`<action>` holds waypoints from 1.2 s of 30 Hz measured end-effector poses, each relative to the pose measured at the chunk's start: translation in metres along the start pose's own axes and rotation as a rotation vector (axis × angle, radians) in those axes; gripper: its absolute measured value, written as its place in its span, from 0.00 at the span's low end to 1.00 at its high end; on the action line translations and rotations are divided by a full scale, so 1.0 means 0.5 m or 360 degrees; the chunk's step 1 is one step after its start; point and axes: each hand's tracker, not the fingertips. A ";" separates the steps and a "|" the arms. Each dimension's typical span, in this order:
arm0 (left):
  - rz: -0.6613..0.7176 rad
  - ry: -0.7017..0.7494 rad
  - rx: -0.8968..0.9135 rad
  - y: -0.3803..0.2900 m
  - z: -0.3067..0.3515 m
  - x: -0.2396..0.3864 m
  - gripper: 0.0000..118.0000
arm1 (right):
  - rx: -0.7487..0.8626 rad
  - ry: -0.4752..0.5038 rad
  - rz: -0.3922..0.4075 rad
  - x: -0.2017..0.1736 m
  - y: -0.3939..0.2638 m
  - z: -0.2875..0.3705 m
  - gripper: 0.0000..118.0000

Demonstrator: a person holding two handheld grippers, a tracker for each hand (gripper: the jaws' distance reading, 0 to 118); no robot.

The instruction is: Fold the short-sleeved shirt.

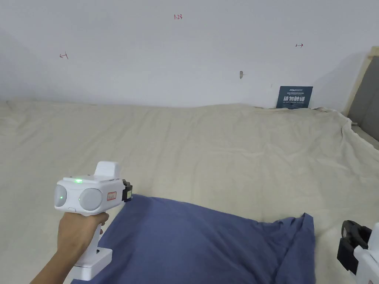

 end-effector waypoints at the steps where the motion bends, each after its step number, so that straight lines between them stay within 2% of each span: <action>1: 0.0010 -0.0005 -0.0043 0.011 -0.038 -0.008 0.00 | -0.0012 -0.0005 -0.0008 0.002 -0.002 -0.018 0.00; 2: 0.0001 0.0005 -0.0119 0.018 -0.066 -0.011 0.00 | -0.0023 -0.0009 -0.0013 0.004 -0.004 -0.033 0.00; 3: -0.0012 0.0017 -0.0139 0.023 -0.098 -0.016 0.05 | -0.0034 -0.0016 -0.0017 0.005 -0.007 -0.049 0.00; 4: -0.0033 0.0033 -0.0147 0.025 -0.126 -0.019 0.15 | -0.0050 -0.0025 -0.0015 0.006 -0.010 -0.065 0.00; 5: -0.0041 0.0032 -0.0175 0.028 -0.150 -0.023 0.32 | -0.0061 -0.0029 -0.0017 0.008 -0.013 -0.078 0.00; 6: -0.0030 0.0031 -0.0217 0.028 -0.174 -0.025 0.57 | -0.0070 -0.0035 -0.0021 0.010 -0.018 -0.090 0.00; 7: -0.0022 0.0045 -0.0288 0.028 -0.200 -0.029 0.66 | -0.0086 -0.0041 -0.0025 0.012 -0.022 -0.103 0.00; 8: -0.0008 0.0058 -0.0305 0.026 -0.218 -0.031 0.67 | -0.0099 -0.0044 -0.0030 0.014 -0.026 -0.111 0.00; 12: -0.0022 0.0075 -0.0382 0.013 -0.281 -0.032 0.67 | -0.0136 -0.0068 -0.0037 0.022 -0.043 -0.134 0.00; 14: -0.0014 0.0078 -0.0430 0.004 -0.301 -0.029 0.64 | -0.0155 -0.0078 -0.0036 0.026 -0.050 -0.141 0.00; 16: -0.0009 0.0089 -0.0496 -0.006 -0.326 -0.025 0.44 | -0.0175 -0.0086 -0.0039 0.026 -0.054 -0.140 0.00; 17: 0.0009 0.0074 -0.0554 -0.011 -0.336 -0.025 0.42 | -0.0183 -0.0089 -0.0044 0.027 -0.056 -0.141 0.00; 18: 0.0048 0.0071 -0.0573 -0.015 -0.336 -0.022 0.33 | -0.0195 -0.0094 -0.0049 0.030 -0.058 -0.142 0.00; 19: 0.0027 0.0105 -0.0515 -0.012 -0.323 -0.016 0.16 | -0.0211 -0.0094 -0.0057 0.031 -0.059 -0.141 0.00; 20: 0.0032 0.0060 -0.0535 -0.005 -0.321 -0.017 0.05 | -0.0228 -0.0096 -0.0068 0.031 -0.058 -0.140 0.00; 21: 0.0047 -0.0007 -0.0550 0.000 -0.318 -0.015 0.04 | -0.0251 -0.0094 -0.0084 0.034 -0.058 -0.145 0.00; 26: -0.0081 0.0017 -0.0457 0.003 -0.260 0.010 0.02 | -0.0387 -0.0070 -0.0164 0.047 -0.060 -0.187 0.01; 27: -0.0077 -0.0007 -0.0409 0.007 -0.239 0.009 0.02 | -0.0459 -0.0059 -0.0175 0.048 -0.060 -0.203 0.05; 28: -0.0080 -0.0031 -0.0374 0.010 -0.218 0.009 0.02 | -0.0511 -0.0051 -0.0179 0.056 -0.063 -0.223 0.16; 29: -0.0082 -0.0046 -0.0356 0.012 -0.199 0.009 0.02 | -0.0538 -0.0043 -0.0173 0.056 -0.067 -0.239 0.33; 30: -0.0083 -0.0066 -0.0338 0.015 -0.167 0.017 0.02 | -0.0592 -0.0041 -0.0182 0.055 -0.071 -0.257 0.57; 31: -0.0087 -0.0075 -0.0327 0.017 -0.149 0.018 0.02 | -0.0630 -0.0018 -0.0189 0.053 -0.075 -0.274 0.66; 36: -0.0120 -0.0087 -0.0291 0.020 -0.091 0.022 0.02 | -0.0835 -0.0009 -0.0226 0.021 -0.098 -0.350 0.68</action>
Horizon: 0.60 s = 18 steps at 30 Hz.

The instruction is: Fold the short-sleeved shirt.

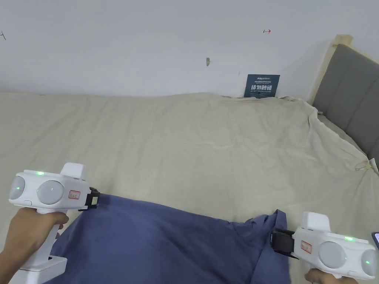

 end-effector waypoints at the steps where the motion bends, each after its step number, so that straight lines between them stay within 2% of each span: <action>1: -0.0002 0.0002 0.0002 -0.003 0.006 0.000 0.02 | -0.0024 -0.0005 0.0002 -0.005 0.001 -0.019 0.68; 4: -0.0002 0.0009 -0.0004 -0.006 0.011 -0.003 0.02 | -0.0097 -0.0050 0.0022 -0.009 0.007 -0.071 0.66; 6: 0.0003 0.0016 -0.0009 -0.008 0.008 -0.008 0.02 | -0.0096 -0.0063 0.0030 -0.018 0.009 -0.086 0.59; 7: 0.0006 0.0018 -0.0011 -0.011 0.008 -0.010 0.02 | -0.0104 -0.0072 0.0040 -0.019 0.011 -0.095 0.50; 8: 0.0010 0.0018 -0.0015 -0.014 0.009 -0.010 0.02 | -0.0106 -0.0069 0.0040 -0.016 0.010 -0.101 0.33; 9: 0.0014 0.0021 -0.0016 -0.017 0.010 -0.011 0.02 | -0.0100 -0.0071 0.0037 -0.015 0.009 -0.105 0.04; 11: 0.0019 0.0026 -0.0016 -0.019 0.007 -0.016 0.02 | -0.0093 -0.0136 0.0058 -0.016 0.005 -0.099 0.03; 14: 0.0021 0.0037 -0.0016 -0.025 0.012 -0.022 0.02 | -0.0044 -0.0084 0.0064 -0.003 0.000 -0.074 0.03; 18: 0.0063 0.0071 0.0021 -0.034 0.039 -0.029 0.02 | 0.0086 -0.0041 0.0139 0.004 0.005 -0.008 0.03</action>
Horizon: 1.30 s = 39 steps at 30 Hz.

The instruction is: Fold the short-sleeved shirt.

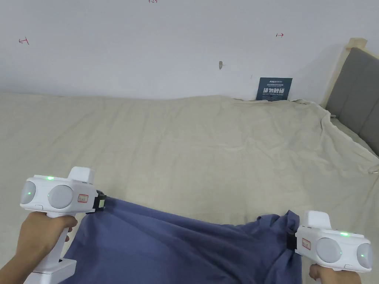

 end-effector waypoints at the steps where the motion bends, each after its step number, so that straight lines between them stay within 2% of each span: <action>1: 0.0017 0.0004 0.0019 -0.002 0.013 -0.002 0.02 | 0.0054 0.0024 0.0015 0.001 0.005 0.025 0.03; 11: 0.0102 0.0044 0.0276 0.006 0.208 -0.040 0.02 | 0.0490 0.0178 0.0070 0.004 0.095 0.296 0.03; 17: 0.0181 0.0069 0.0500 0.075 0.345 -0.078 0.02 | 0.0720 0.0302 0.0056 -0.010 0.188 0.424 0.03; 19: 0.0181 0.0087 0.0585 0.110 0.393 -0.083 0.02 | 0.0797 0.0320 0.0089 -0.022 0.228 0.457 0.03; 29: 0.0102 0.0236 0.0885 0.285 0.557 -0.087 0.02 | 0.1106 0.0334 0.0200 -0.067 0.431 0.576 0.03; 34: 0.0093 0.0272 0.1039 0.370 0.638 -0.092 0.02 | 0.1258 0.0335 0.0190 -0.078 0.559 0.638 0.03; 39: 0.0068 0.0321 0.1061 0.406 0.631 -0.095 0.02 | 0.1300 0.0329 0.0232 -0.091 0.613 0.635 0.03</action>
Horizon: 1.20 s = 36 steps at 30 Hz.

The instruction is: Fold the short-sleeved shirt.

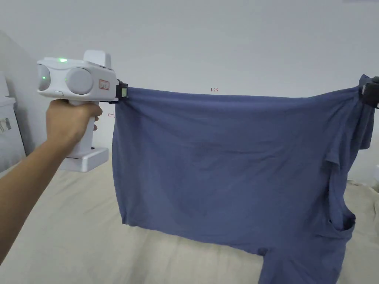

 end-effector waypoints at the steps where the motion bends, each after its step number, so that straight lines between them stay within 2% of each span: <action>1: -0.0009 0.0006 -0.0007 -0.007 -0.013 0.002 0.02 | -0.0008 -0.0001 -0.0003 0.001 -0.005 -0.011 0.03; 5: -0.0045 0.0021 -0.0071 -0.068 -0.072 0.018 0.02 | -0.0043 0.0004 0.0006 0.008 -0.064 -0.052 0.03; 12: -0.0074 -0.0001 -0.0277 -0.249 -0.170 0.039 0.02 | -0.0238 0.0042 -0.0102 0.031 -0.239 -0.101 0.03; 17: -0.0086 -0.0037 -0.0434 -0.386 -0.177 0.052 0.02 | -0.0394 0.0069 -0.0147 0.033 -0.374 -0.091 0.03; 24: -0.0025 -0.0076 -0.0635 -0.572 -0.107 0.039 0.02 | -0.0592 0.0136 -0.0289 0.023 -0.546 0.017 0.03; 36: 0.0024 -0.0100 -0.0877 -0.805 0.111 -0.002 0.02 | -0.0823 0.0244 -0.0342 -0.022 -0.705 0.307 0.03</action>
